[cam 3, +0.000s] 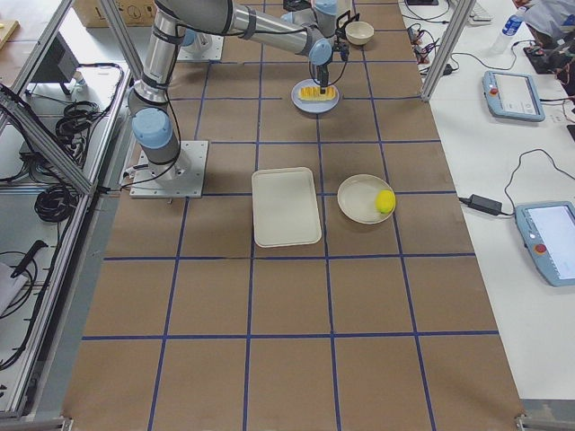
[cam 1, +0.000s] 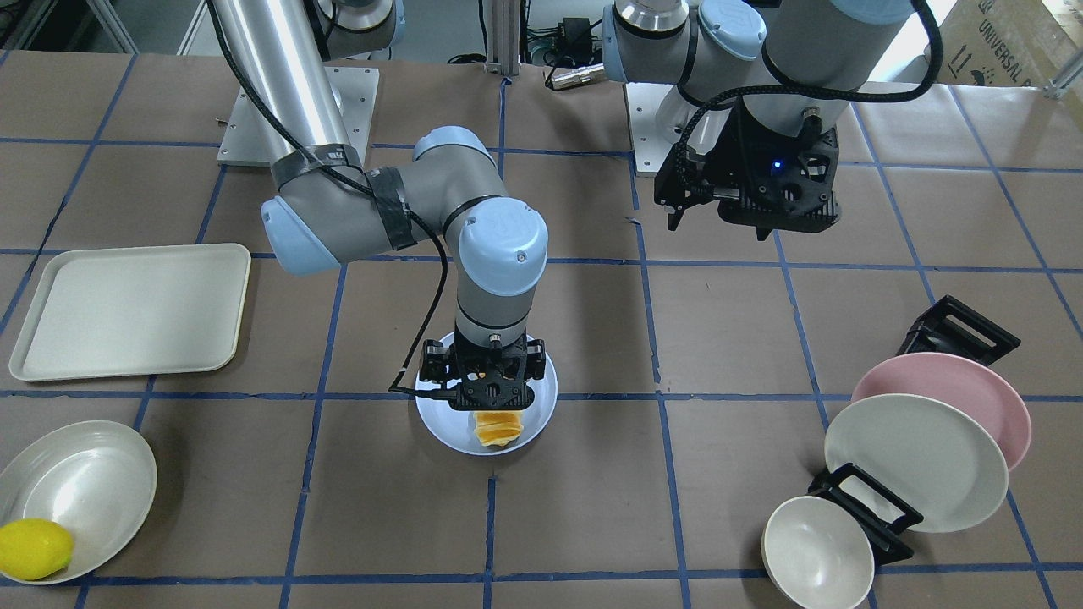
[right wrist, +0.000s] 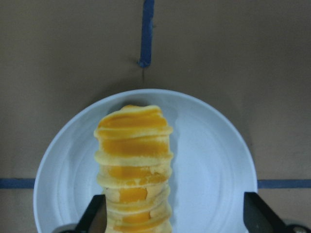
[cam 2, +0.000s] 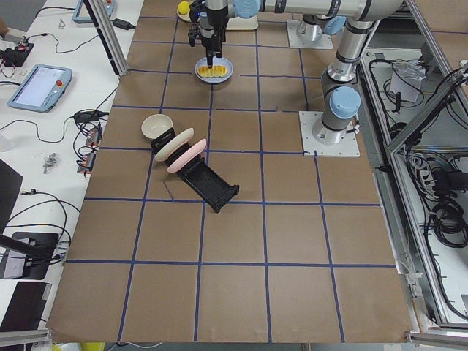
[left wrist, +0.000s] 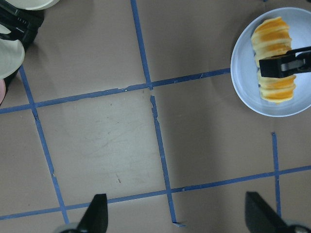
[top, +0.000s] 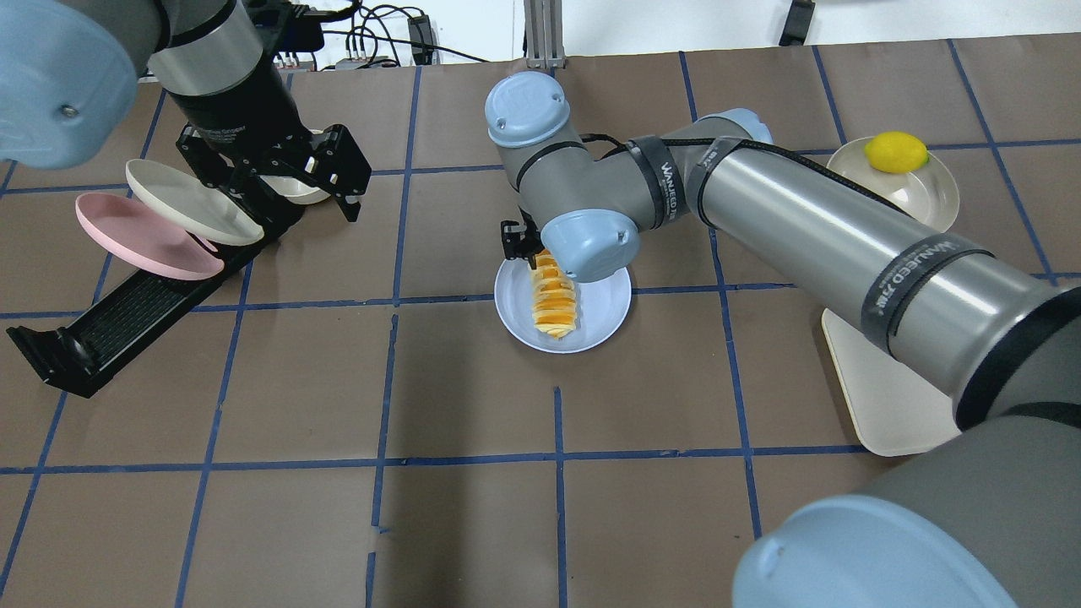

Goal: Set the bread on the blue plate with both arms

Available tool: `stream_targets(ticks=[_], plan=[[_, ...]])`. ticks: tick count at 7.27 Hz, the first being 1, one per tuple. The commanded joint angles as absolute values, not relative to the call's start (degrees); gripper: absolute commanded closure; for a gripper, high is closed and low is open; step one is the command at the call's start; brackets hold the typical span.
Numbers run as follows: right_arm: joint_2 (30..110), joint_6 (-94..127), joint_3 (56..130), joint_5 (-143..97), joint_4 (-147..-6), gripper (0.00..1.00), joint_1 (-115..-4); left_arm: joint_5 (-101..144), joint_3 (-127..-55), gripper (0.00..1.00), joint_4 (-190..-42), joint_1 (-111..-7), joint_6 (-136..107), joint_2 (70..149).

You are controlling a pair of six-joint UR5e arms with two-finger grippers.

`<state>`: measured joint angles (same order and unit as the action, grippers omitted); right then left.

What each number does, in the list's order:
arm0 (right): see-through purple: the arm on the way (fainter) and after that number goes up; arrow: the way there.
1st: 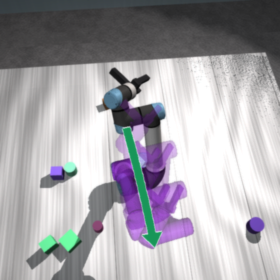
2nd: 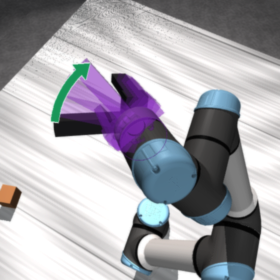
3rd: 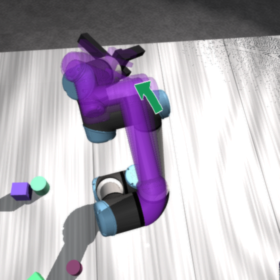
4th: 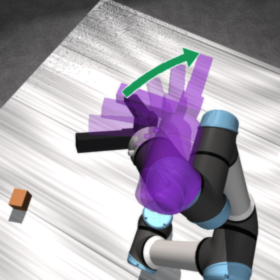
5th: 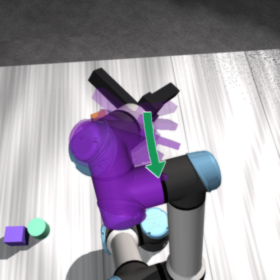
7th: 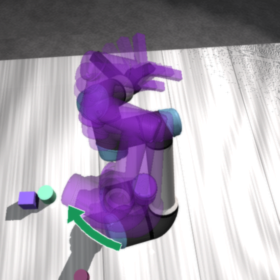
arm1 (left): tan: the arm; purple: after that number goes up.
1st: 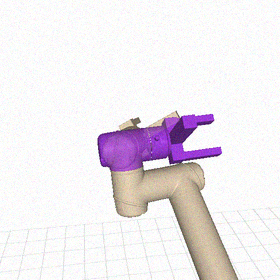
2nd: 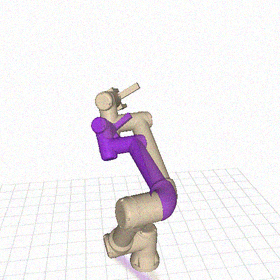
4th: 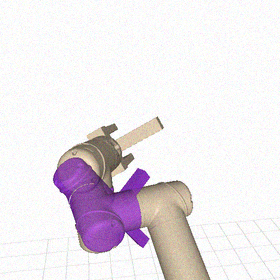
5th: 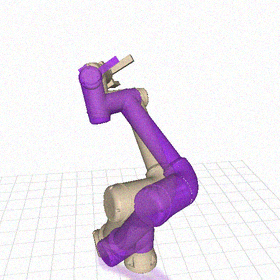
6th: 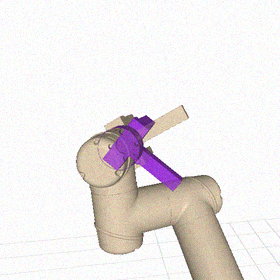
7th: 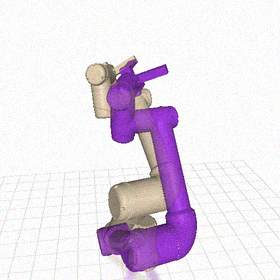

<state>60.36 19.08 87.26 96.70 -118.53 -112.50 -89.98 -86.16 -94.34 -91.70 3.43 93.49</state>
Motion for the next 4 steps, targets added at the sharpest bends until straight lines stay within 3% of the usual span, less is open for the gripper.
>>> stream_targets(ticks=[1, 4], plan=[[65.54, 17.32, 85.61, 98.16, -117.51, 0.0, -109.97, -90.26, -86.14, 0.0, -94.31, -91.76, 0.18, 93.34], [77.38, 11.95, 85.78, 98.79, -111.23, 0.0, -96.73, -90.44, -85.78, 0.0, -94.31, -91.76, 0.26, 93.69]])
